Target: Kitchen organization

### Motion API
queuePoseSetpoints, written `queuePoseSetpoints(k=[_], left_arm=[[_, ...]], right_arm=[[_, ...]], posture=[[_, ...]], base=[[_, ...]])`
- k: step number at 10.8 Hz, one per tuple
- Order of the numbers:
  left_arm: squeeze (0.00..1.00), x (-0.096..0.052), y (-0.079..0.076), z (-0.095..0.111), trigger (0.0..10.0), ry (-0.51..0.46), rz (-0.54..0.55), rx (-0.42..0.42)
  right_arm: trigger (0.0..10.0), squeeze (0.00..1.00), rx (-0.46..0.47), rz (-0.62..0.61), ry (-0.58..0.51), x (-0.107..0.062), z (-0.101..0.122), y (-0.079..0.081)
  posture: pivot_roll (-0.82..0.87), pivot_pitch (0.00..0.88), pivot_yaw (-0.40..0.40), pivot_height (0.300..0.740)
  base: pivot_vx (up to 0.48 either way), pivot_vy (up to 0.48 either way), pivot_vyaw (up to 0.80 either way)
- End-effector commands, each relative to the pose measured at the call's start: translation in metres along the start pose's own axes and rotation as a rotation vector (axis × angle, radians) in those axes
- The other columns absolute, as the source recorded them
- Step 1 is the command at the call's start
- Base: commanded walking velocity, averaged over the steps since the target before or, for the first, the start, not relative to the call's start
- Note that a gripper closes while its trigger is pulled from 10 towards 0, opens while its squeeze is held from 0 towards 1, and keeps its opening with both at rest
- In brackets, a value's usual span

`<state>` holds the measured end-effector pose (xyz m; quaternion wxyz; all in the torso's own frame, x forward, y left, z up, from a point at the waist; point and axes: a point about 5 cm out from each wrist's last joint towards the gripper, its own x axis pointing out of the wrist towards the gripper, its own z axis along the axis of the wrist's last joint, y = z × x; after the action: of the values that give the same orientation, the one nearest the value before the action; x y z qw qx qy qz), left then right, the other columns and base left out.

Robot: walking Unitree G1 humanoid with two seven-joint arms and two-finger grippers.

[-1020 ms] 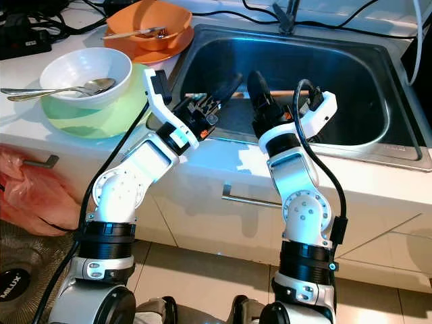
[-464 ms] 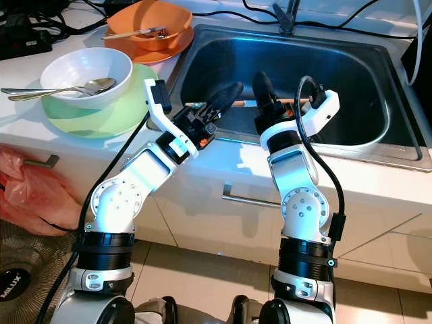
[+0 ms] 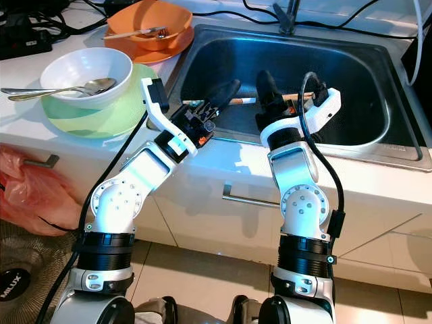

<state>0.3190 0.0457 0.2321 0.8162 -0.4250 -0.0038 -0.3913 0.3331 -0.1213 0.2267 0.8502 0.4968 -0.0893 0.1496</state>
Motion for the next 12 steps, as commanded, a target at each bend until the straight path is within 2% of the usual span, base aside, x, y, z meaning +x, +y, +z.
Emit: queuePoseSetpoints(k=[1, 3, 4, 5, 10, 11, 12], left_arm=[[0.0, 0.0062, -0.004, -0.007, 10.0, -0.025, 0.023, -0.028], [0.0, 0.008, -0.0042, -0.0067, 10.0, -0.033, 0.029, -0.018], [0.0, 0.0083, -0.0044, -0.006, 10.0, -0.036, 0.029, -0.014], [0.0, 0.0082, -0.0046, -0.0053, 10.0, -0.034, 0.026, 0.004], [0.0, 0.0105, -0.0075, -0.0083, 10.0, -0.019, 0.016, 0.073], [0.15, 0.0107, -0.0063, -0.0074, 10.0, -0.025, 0.023, 0.08], [0.27, 0.0106, -0.0048, -0.007, 10.0, -0.028, 0.034, 0.091]], right_arm=[[0.0, 0.0, -0.004, 0.004, 0.0, 0.0036, -0.0038, 0.0068], [0.0, 0.0, -0.008, 0.001, 0.003, 0.0048, -0.0041, 0.0063], [2.8, 0.0, -0.01, 0.001, 0.004, 0.0048, -0.0043, 0.0062], [10.0, 0.0, -0.014, -0.002, 0.009, 0.0043, -0.0046, 0.0057], [10.0, 0.0, -0.018, -0.006, 0.017, 0.0043, -0.006, 0.0054], [10.0, 0.0, -0.017, -0.009, 0.018, 0.0045, -0.0062, 0.005], [3.3, 0.0, -0.014, -0.007, 0.014, 0.005, -0.0059, 0.0052]], posture=[[0.0, 0.146, 0.001, 0.74], [0.0, 0.145, -0.001, 0.74], [0.0, 0.145, -0.001, 0.74], [0.0, 0.146, 0.0, 0.74], [0.0, 0.148, -0.001, 0.74], [-0.01, 0.148, -0.002, 0.74], [0.0, 0.148, -0.001, 0.74]], base=[[0.0, 0.0, 0.0], [0.0, 0.0, 0.0], [0.0, 0.0, 0.0], [0.0, 0.0, 0.0], [0.0, 0.0, 0.0], [0.0, 0.0, 0.0], [0.0, 0.0, 0.0]])
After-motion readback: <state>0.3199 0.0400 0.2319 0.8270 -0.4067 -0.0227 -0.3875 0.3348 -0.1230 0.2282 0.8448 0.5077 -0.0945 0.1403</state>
